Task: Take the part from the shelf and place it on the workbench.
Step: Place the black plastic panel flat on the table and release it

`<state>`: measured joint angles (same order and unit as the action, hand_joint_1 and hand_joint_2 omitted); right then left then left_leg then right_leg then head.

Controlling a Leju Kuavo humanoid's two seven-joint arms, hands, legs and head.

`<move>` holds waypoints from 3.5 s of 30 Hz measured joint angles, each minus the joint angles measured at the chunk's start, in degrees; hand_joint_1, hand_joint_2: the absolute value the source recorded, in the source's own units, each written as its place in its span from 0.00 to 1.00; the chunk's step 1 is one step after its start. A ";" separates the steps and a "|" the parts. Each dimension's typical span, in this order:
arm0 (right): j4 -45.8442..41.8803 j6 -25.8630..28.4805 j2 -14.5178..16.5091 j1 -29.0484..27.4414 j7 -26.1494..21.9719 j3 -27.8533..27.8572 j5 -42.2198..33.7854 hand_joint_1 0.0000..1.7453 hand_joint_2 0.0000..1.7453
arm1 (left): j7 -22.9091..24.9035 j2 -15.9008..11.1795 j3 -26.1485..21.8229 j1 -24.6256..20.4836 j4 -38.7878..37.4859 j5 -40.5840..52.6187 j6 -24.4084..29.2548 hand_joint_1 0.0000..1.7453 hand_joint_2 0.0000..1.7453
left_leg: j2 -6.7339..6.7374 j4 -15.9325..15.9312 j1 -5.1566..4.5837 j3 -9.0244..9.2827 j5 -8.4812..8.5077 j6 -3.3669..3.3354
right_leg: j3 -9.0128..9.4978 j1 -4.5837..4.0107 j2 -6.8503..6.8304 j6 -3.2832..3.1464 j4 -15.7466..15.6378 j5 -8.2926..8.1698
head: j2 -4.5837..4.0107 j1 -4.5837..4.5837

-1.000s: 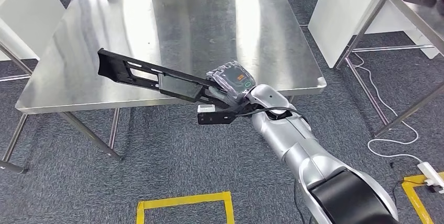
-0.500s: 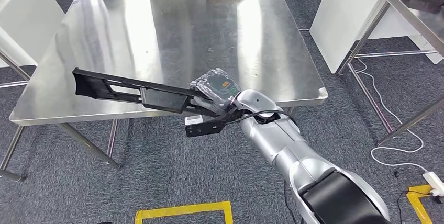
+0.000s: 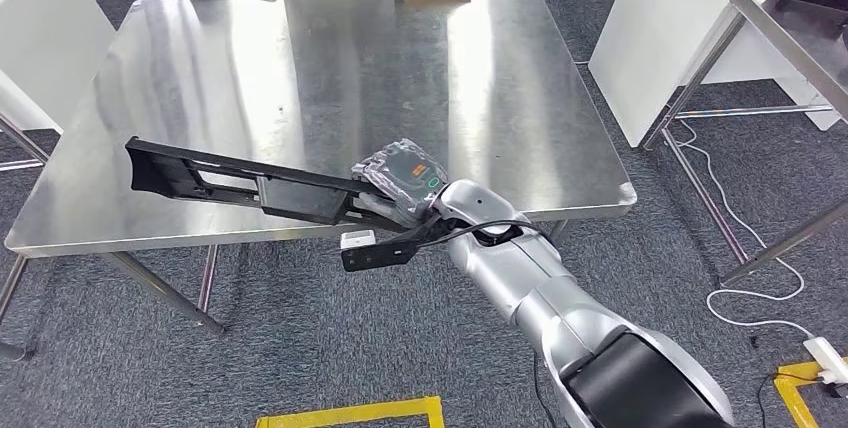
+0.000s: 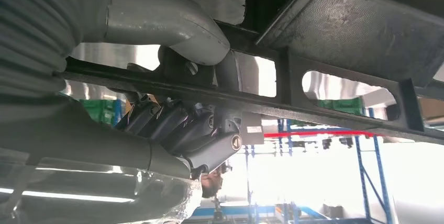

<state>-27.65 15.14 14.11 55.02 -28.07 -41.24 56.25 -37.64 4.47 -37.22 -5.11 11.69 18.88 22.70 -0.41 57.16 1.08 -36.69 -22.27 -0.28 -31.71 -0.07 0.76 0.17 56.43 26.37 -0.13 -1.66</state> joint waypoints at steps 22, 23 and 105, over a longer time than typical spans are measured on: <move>5.12 5.73 -9.70 6.90 9.50 0.91 0.59 1.00 1.00 | -0.13 0.53 -2.36 0.29 0.00 0.15 2.99 0.00 1.00 | -0.27 0.04 -1.08 -0.07 0.01 -1.53 | 0.11 0.60 -0.41 0.97 -0.80 -0.51 | 0.00 0.04; 5.39 5.94 -10.11 7.19 9.83 1.18 0.54 1.00 1.00 | -0.13 0.52 -2.50 0.36 0.00 0.14 2.95 0.00 1.00 | -0.17 0.04 -1.07 -0.06 0.01 -1.53 | 0.08 0.60 -0.33 1.04 -0.80 -0.56 | 0.00 0.02; 7.96 3.51 -11.37 7.55 11.38 5.38 4.29 1.00 1.00 | 5.76 0.07 -2.95 1.06 -0.03 2.72 -4.37 0.00 1.00 | 0.79 0.53 -1.86 0.40 -1.47 -3.25 | -0.93 1.24 -3.36 2.87 1.20 -0.41 | 0.00 0.16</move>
<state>-19.69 18.65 2.74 62.57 -16.70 -35.87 60.54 -31.88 4.54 -40.17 -4.05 11.66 21.60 18.33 0.37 57.69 -0.78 -36.28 -23.73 -3.53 -32.64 1.17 -2.60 3.04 57.63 25.96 -0.13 -1.50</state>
